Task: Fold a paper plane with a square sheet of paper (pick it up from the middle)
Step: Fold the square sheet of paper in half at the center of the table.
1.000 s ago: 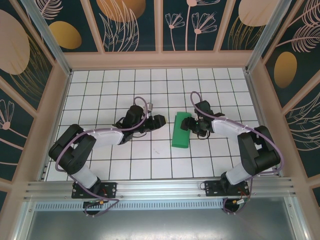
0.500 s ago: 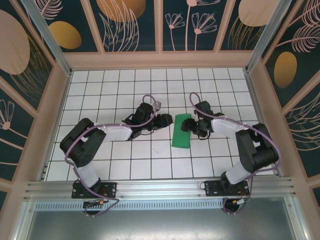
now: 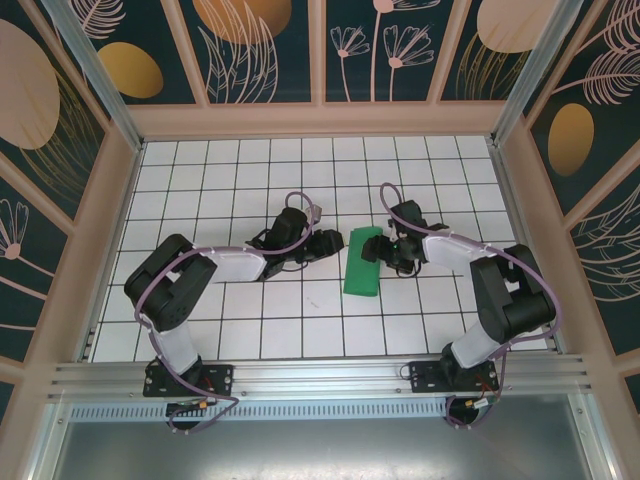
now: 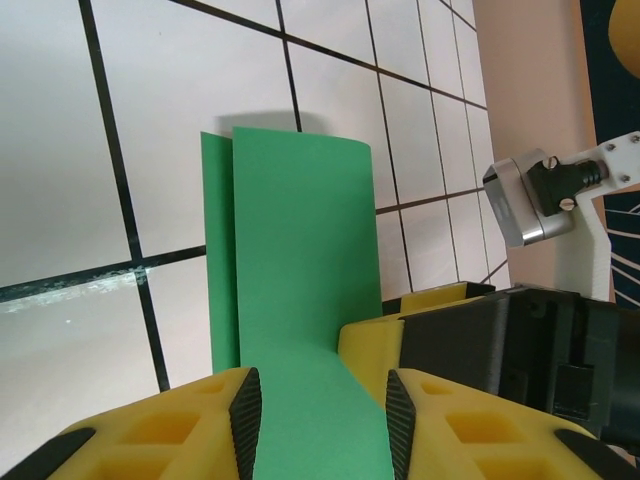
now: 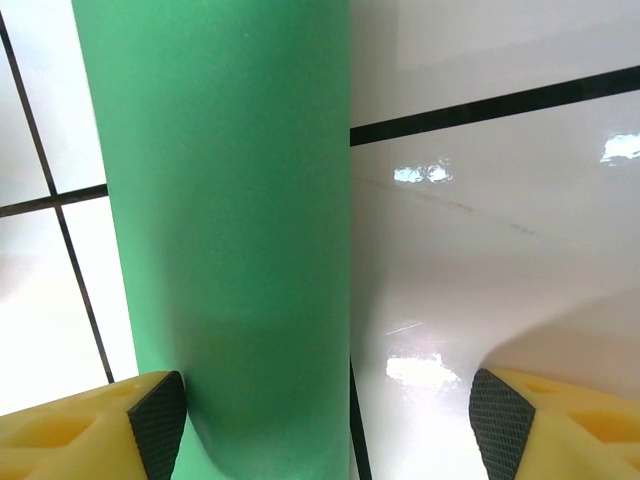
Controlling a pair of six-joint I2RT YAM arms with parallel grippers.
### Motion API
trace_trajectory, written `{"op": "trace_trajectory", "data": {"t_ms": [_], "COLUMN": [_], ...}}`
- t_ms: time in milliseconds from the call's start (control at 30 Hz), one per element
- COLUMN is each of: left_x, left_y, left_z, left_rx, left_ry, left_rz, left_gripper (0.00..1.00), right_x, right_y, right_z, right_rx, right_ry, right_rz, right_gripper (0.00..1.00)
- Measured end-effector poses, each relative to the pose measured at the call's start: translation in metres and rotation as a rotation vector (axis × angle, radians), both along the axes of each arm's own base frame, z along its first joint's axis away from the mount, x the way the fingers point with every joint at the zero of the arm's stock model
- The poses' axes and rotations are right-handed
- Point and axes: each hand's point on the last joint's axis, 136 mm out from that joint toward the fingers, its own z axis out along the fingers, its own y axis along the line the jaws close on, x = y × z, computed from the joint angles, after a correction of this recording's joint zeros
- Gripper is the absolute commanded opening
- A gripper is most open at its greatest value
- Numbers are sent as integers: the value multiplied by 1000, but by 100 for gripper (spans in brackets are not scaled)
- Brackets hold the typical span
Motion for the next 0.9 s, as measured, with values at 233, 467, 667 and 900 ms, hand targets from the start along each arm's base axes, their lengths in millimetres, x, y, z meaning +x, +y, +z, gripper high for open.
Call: {"op": "trace_trajectory", "data": {"t_ms": [233,467,667,900], "left_x": [0,0,-1,-2], "left_y": [0,0,0,-3], "left_z": [0,-1,-3,-5], "left_rx": [-1,-1,-1,-6], "left_ry": [2,5,11,23], "left_rz": [1,2,0,-15], "left_gripper": [42,42,42,39], "right_x": [0,3,12,9], "right_y": [0,16,12,12], "right_z": [1,3,3,2], "right_rx": [-2,3,-29,-42], "right_ry": [4,-3,-14,-10], "right_rz": [-6,29,-5,19], "right_gripper": [76,76,75,75]}}
